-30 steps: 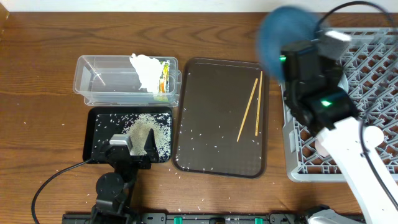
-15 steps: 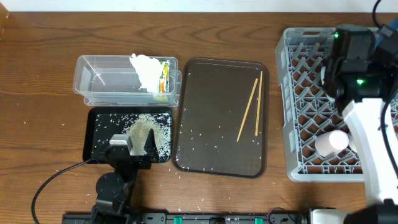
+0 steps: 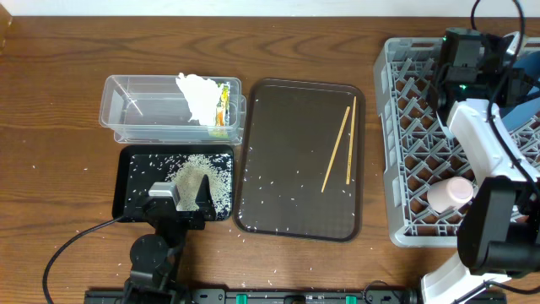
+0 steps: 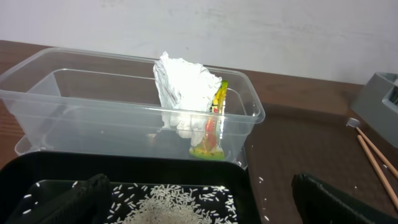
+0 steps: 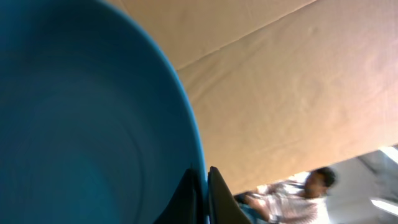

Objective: Sort waste into correct bins and load items into the dishwasher rack
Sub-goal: 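Lift the blue plate and stand it upright in the rack's back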

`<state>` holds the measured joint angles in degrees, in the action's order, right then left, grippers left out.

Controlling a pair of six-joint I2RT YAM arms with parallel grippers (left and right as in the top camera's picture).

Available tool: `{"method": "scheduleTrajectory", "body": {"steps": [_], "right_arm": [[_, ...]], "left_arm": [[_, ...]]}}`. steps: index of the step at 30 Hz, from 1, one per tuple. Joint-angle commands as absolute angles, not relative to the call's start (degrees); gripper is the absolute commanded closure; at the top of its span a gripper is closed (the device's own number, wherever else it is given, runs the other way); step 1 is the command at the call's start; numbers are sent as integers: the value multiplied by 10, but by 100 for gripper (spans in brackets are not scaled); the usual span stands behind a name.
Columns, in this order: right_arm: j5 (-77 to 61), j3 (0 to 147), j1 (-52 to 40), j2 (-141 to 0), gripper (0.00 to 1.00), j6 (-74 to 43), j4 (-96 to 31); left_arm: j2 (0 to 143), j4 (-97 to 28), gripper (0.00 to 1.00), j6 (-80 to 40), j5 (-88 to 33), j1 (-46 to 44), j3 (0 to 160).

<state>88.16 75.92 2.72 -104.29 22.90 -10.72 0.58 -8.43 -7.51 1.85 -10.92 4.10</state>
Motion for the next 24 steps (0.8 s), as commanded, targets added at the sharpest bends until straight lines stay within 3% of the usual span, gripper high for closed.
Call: {"method": "scheduleTrajectory", "body": {"steps": [1,17,24], "right_arm": [[896,760,33,-1061,99,295,-100],[777,761,23,-859,99,268,23],[478,760,-11,-785,95,240,-124]], "left_arm": [[2,-87,5,-78,20,-107,24],[2,-87,5,-78,20,-107,24],[2,-87,5,-78,20,-107,24]]}}
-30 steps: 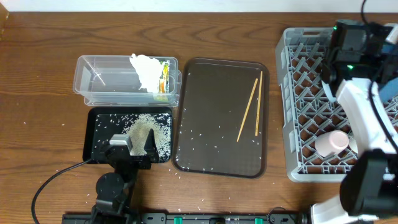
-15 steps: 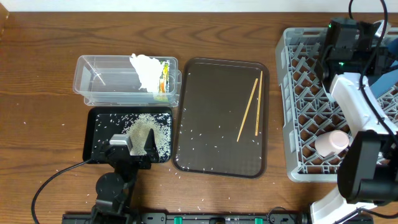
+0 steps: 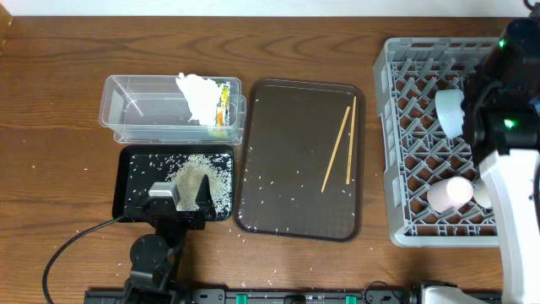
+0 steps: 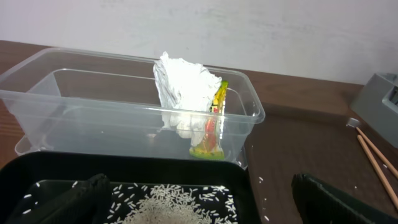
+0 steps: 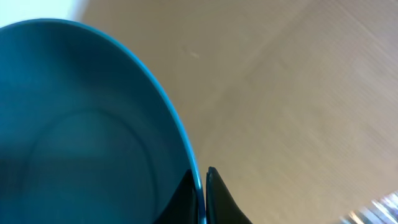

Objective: Sort waste into correct bins and load items into the dishwasher rack
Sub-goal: 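Lift the blue plate and stand it upright in the rack's back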

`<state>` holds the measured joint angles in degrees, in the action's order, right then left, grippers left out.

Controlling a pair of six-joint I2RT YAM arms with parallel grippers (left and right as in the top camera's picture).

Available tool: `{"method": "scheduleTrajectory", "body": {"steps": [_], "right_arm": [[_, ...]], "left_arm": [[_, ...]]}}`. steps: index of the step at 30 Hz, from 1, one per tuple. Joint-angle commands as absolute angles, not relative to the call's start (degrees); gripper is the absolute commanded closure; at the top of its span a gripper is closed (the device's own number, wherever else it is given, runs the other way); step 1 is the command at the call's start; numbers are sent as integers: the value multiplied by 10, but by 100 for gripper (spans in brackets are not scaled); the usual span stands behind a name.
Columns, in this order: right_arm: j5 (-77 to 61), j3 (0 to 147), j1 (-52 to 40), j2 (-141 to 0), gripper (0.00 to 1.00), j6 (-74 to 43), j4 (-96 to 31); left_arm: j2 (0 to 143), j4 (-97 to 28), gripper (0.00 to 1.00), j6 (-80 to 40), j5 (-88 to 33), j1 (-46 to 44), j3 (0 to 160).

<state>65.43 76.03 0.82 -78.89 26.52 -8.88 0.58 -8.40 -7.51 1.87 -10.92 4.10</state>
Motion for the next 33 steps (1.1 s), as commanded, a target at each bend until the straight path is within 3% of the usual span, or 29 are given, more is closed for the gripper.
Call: {"method": "scheduleTrajectory", "body": {"steps": [1,6,10,15,20,26,33], "right_arm": [[448,761,-15,-779,95,226,-149],[276,761,-15,-752,96,55,-295],[254,761,-7,-741,96,-50,-381],[313,761,13,-743,98,46,-371],[413,761,26,-752,99,170,-281],[472,760,30,-801,99,412,-162],[530,760,38,-867,99,554,-102]], "left_arm": [[2,-87,5,-78,20,-107,24],[2,-87,5,-78,20,-107,24],[2,-87,5,-78,20,-107,24],[2,-87,5,-78,19,-107,24],[2,-87,5,-78,20,-107,24],[2,-87,5,-78,20,-107,24],[2,-87,5,-78,20,-107,24]]}}
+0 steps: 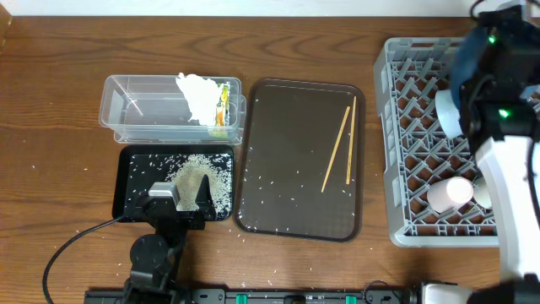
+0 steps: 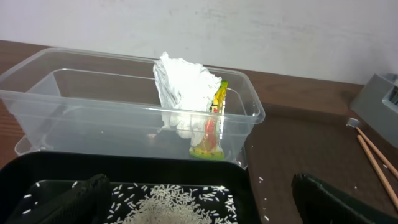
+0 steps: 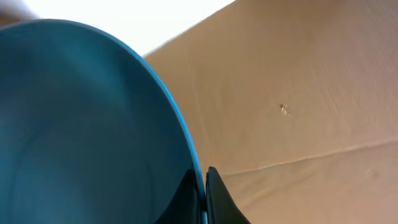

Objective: Sort waste into correct bins and load items into the dishwasher rack
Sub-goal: 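Lift the blue plate and stand it upright in the rack's back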

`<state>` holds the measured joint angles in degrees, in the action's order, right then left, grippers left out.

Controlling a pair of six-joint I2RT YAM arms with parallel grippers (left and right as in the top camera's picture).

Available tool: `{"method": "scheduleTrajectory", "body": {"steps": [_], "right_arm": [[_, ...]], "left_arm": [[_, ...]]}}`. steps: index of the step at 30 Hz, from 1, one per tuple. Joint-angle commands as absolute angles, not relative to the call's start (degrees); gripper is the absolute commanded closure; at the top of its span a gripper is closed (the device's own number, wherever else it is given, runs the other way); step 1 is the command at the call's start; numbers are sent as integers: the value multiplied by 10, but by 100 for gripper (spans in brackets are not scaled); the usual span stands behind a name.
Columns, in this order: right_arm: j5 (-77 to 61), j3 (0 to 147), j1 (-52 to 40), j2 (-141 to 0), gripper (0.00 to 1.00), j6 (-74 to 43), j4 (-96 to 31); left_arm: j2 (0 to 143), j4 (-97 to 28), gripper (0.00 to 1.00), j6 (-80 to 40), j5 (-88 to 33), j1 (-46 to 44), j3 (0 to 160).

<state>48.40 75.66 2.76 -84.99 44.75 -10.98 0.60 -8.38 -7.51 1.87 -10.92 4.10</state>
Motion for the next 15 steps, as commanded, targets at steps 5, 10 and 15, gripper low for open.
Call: {"method": "scheduleTrajectory", "body": {"steps": [5,10,15], "right_arm": [[542,760,60,-894,99,619,-72],[546,760,88,-898,99,629,-45],[544,760,123,-912,99,628,-45]], "left_arm": [[2,-87,5,-78,20,-107,24],[2,-87,5,-78,20,-107,24],[2,-87,5,-78,20,-107,24]]}}
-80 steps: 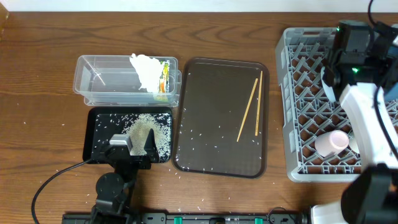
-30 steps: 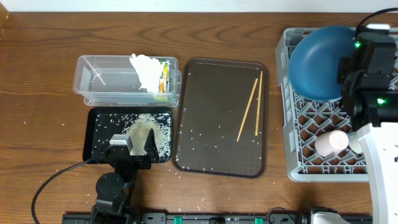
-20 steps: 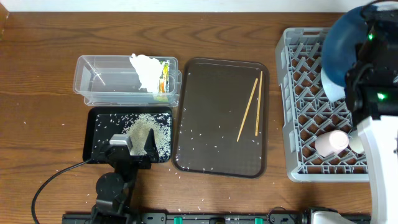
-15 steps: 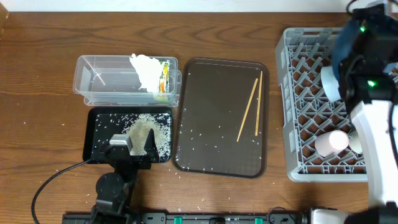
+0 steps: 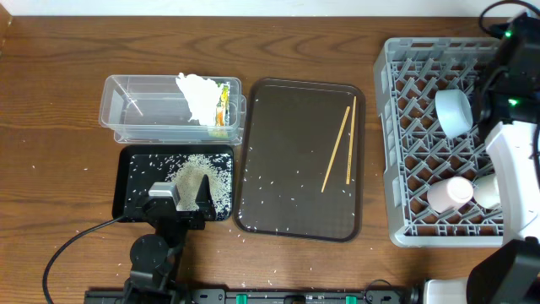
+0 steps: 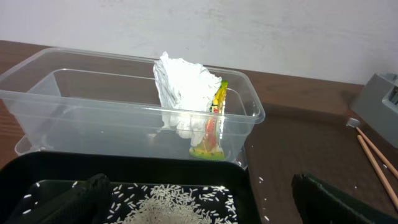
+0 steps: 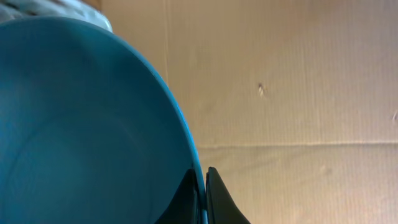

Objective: Sort waste into correct bins and load items into the dishwasher rack
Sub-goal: 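Lift the blue plate and stand it upright in the rack's back, then return the right gripper to the brown tray and grasp a chopstick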

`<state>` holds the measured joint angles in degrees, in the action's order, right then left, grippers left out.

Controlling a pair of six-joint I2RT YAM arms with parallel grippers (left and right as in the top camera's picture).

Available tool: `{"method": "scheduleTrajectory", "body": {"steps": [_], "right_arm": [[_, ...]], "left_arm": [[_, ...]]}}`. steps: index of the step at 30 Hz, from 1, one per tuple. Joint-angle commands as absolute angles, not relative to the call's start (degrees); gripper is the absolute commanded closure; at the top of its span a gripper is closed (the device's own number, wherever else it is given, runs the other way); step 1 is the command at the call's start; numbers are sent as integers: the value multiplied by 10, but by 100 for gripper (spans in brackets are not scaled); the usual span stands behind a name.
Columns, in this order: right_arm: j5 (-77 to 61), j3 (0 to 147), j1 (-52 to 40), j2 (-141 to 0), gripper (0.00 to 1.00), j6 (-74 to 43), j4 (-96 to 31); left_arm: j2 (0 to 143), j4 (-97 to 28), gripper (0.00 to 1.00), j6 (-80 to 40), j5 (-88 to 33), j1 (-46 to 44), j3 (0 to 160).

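My right gripper [image 7: 202, 177] is shut on the rim of a blue bowl [image 7: 87, 124]. From overhead the bowl [image 5: 453, 112] shows on its side over the far part of the grey dishwasher rack [image 5: 405, 152], with my right gripper [image 5: 474, 108] at its right edge. Whether the bowl rests on the rack cannot be told. A pink cup [image 5: 447, 194] lies in the rack's near part. My left gripper [image 6: 199, 205] stands open low over the black tray of rice [image 5: 135, 169], holding nothing.
Two chopsticks [image 5: 337, 148] lie on the brown tray [image 5: 287, 194]. A clear bin [image 5: 126, 110] behind the black tray holds a white tissue [image 6: 183, 87] and a yellow wrapper [image 6: 211, 127]. Rice grains are scattered on the brown tray and the table.
The right arm has shifted a little to the right and its wrist has turned, the bowl staying over the rack's far part. The left arm has not moved.
First my right arm hung over the rack's far right corner, shut on the blue bowl, which it mostly hid from above. Then the bowl showed over the rack's far middle and has stayed about there. The left gripper stayed open over the rice tray throughout.
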<state>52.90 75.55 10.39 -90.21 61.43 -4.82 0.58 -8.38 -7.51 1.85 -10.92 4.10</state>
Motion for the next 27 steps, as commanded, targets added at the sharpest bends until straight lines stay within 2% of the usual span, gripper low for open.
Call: {"method": "scheduleTrajectory", "body": {"steps": [1,16,17,20,23,26,27], "right_arm": [[544,760,129,-917,99,628,-45],[542,760,109,-988,98,654,-37],[537,760,102,-988,91,654,-41],[535,760,87,-988,65,654,-41],[534,760,69,-988,62,652,-41],[534,760,50,-988,48,651,-41],[534,760,44,-988,47,646,-41]], "left_arm": [[2,-87,5,-78,20,-107,24],[2,-87,5,-78,20,-107,24],[2,-87,5,-78,20,-107,24],[2,-87,5,-78,20,-107,24],[2,-87,5,-78,20,-107,24],[2,-87,5,-78,20,-107,24],[2,-87,5,-78,20,-107,24]]}}
